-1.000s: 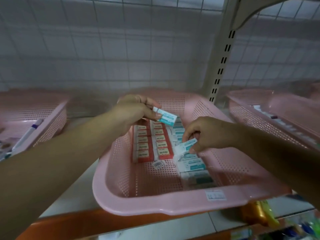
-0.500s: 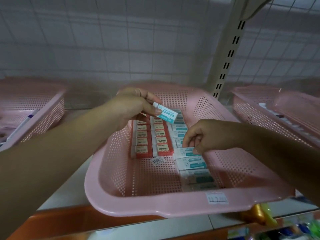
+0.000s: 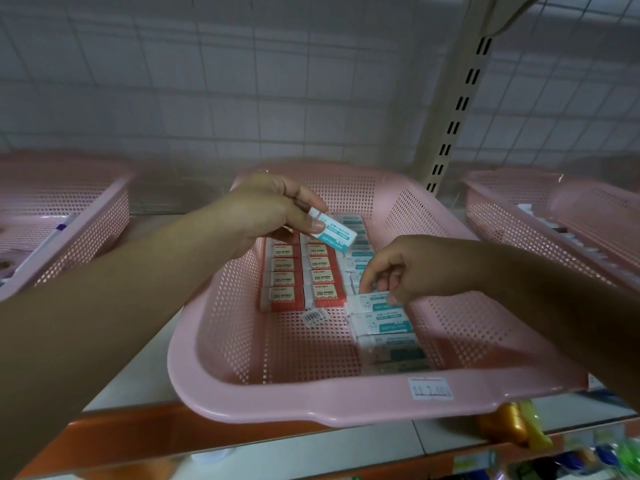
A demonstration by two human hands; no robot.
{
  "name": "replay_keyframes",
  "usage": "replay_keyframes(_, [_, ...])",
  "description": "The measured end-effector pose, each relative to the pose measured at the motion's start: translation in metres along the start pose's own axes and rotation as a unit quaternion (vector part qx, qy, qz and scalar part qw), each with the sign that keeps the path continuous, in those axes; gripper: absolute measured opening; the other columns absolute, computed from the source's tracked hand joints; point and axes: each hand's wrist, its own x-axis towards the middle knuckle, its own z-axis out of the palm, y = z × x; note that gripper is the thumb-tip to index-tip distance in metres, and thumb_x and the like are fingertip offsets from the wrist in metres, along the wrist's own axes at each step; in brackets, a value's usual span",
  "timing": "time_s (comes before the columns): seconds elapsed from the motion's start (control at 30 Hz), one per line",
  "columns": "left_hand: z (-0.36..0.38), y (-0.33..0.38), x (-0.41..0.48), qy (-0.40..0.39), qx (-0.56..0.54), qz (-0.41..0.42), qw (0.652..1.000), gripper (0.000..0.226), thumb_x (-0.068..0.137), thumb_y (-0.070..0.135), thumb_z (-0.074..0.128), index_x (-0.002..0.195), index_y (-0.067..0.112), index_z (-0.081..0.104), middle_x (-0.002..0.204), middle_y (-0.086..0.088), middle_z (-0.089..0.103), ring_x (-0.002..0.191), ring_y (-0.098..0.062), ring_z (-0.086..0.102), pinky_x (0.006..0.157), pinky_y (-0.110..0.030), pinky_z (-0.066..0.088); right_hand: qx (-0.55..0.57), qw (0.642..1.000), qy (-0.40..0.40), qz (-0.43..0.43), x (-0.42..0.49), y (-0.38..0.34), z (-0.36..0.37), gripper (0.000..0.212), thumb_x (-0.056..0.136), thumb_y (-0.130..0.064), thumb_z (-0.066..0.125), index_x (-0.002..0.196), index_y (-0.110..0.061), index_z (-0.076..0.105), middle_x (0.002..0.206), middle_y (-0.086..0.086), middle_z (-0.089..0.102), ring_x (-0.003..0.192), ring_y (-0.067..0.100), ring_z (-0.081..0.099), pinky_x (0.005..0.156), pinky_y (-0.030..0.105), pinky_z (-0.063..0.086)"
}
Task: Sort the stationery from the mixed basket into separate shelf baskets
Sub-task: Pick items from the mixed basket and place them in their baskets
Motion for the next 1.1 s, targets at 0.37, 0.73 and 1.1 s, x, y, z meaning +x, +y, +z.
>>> replay_keyframes(0.37, [0.005, 0.002, -0.004, -0.039, -0.024, 0.002, 0.999, 0.016, 0.073, -0.006, 0.068, 0.082, 0.006, 0.065, 0.079, -0.007, 0.071, 0.064, -0.01, 0.068, 0.059, -0.019, 0.055, 0.279, 0.935, 0.212, -0.054, -0.01, -0.007, -0.01, 0.024, 0.089, -0.006, 0.056, 0.105, -0.023, 0.059, 0.09, 0.001, 0.069, 0.073, 0.004, 0.064, 0.065, 0.019, 0.053])
replay_keyframes(0.73, [0.018, -0.004, -0.005, -0.077, 0.33, 0.099, 0.936, 0.019, 0.086, 0.015, 0.063, 0.104, 0.015, 0.069, 0.092, 0.012, 0.065, 0.088, -0.007, 0.061, 0.081, -0.019, 0.048, 0.15, 0.965, 0.214, 0.025, -0.004, 0.004, -0.006, 0.008, 0.085, -0.003, 0.061, 0.083, -0.01, 0.065, 0.076, 0.003, 0.066, 0.066, 0.013, 0.063, 0.066, 0.027, 0.055])
replay_keyframes(1.1, [0.026, -0.015, -0.002, -0.18, 0.524, 0.12, 0.824, 0.031, 0.089, 0.019, 0.059, 0.119, 0.023, 0.064, 0.103, 0.01, 0.056, 0.091, -0.003, 0.046, 0.086, -0.018, 0.039, 0.05, 0.985, 0.164, 0.028, 0.009, 0.007, 0.003, 0.016, 0.087, -0.004, 0.061, 0.099, -0.007, 0.07, 0.074, -0.012, 0.054, 0.069, 0.005, 0.054, 0.064, 0.017, 0.046])
